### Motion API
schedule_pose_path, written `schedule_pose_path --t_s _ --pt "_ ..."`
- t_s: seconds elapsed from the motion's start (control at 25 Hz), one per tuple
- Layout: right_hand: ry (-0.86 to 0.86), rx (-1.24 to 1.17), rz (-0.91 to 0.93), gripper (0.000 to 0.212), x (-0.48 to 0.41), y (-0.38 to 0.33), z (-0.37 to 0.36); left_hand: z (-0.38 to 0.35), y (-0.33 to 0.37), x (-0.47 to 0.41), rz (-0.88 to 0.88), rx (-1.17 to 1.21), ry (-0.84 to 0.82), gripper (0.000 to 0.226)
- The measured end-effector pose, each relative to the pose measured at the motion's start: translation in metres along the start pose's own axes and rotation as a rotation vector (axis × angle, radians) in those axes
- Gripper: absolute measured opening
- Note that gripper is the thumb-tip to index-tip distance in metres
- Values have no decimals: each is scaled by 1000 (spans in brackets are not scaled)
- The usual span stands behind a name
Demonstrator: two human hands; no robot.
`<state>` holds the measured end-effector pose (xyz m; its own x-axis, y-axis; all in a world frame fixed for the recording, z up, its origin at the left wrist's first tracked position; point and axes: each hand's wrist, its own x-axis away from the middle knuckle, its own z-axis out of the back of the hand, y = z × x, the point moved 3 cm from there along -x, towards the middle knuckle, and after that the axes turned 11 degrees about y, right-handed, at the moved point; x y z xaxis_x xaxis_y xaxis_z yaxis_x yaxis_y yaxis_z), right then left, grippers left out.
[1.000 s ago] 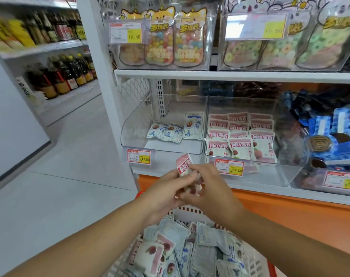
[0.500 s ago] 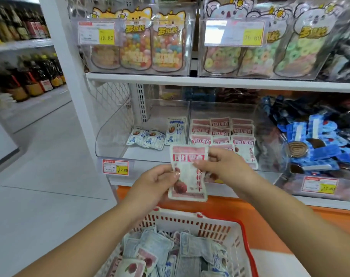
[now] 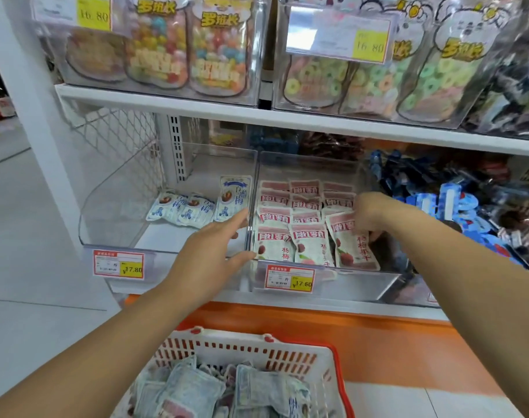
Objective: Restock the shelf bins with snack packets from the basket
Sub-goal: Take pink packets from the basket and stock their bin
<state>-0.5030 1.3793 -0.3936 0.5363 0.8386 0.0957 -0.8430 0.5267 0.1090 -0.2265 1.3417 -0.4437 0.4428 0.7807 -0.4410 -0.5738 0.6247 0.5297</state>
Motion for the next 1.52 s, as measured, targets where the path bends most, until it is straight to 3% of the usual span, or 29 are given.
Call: schedule_pose_path --t_s 0.2,0.32,0.4,0.52,0.6,0.64,0.68,0.8,0.92,1.04,1.12,1.32,1.44,1.52 --pt "132 289 46 39 -8 -7 -23 -9 -16 -1 30 54 -10 66" --pt "196 246 17 41 -10 -1 -33 -11 -13 -1 1 68 11 62" --pt "365 -2 10 34 -8 3 -18 -10 -13 2 3 82 45 62" --pt "689 -567 27 26 32 -3 10 4 -15 17 -85 33 210 48" --pt "857 -885 172 20 84 -27 7 16 -18 36 -198 -22 268 34" --pt "862 -918 302 19 108 -45 -6 18 -24 50 -217 -43 225 32" --pt "789 -881 436 20 130 -65 -26 17 -34 67 -194 -61 138 31" --pt "302 -494 687 27 161 -124 -117 3 -82 132 42 -98 -209 40" --pt "-139 -373 636 29 169 -164 -207 -15 -125 198 311 -132 -485 44" --pt "-360 -585 411 33 179 -195 -269 -42 -152 246 436 -148 -594 35" --pt "-429 -685 308 35 191 -210 -302 -56 -168 261 457 -201 -586 52" --pt "-357 -735 292 47 204 -231 -324 -81 -188 265 342 -454 -733 92" --pt "-375 -759 237 40 203 -234 -324 -82 -181 260 293 -473 -715 79" --pt "-401 -934 149 30 198 -233 -316 -73 -175 251 296 -373 -681 74"
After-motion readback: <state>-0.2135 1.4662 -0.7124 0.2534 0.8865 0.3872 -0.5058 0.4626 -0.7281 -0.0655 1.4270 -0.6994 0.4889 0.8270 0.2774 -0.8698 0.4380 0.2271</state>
